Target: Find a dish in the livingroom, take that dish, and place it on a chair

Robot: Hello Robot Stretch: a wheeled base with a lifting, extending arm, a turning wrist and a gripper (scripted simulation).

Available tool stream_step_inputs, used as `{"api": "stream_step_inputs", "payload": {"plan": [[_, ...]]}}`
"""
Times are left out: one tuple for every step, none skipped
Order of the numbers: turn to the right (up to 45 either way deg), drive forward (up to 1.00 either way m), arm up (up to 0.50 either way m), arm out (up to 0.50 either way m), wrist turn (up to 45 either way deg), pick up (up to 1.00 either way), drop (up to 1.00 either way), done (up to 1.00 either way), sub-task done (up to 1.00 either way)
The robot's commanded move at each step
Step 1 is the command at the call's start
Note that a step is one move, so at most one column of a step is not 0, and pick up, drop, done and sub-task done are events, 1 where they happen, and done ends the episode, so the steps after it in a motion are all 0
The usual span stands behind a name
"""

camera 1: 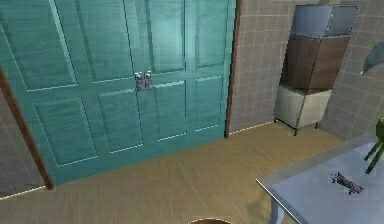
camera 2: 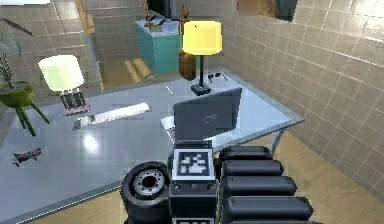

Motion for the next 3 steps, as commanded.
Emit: {"api": "stream_step_inputs", "payload": {"plan": [[45.0, 0.00, 0.00, 0.00, 0.0, 0.00, 0.00, 0.00, 0.00], [45.0, 0.00, 0.00, 0.00, 0.0, 0.00, 0.00, 0.00, 0.00], [45.0, 0.00, 0.00, 0.00, 0.0, 0.00, 0.00, 0.00, 0.00]]}}
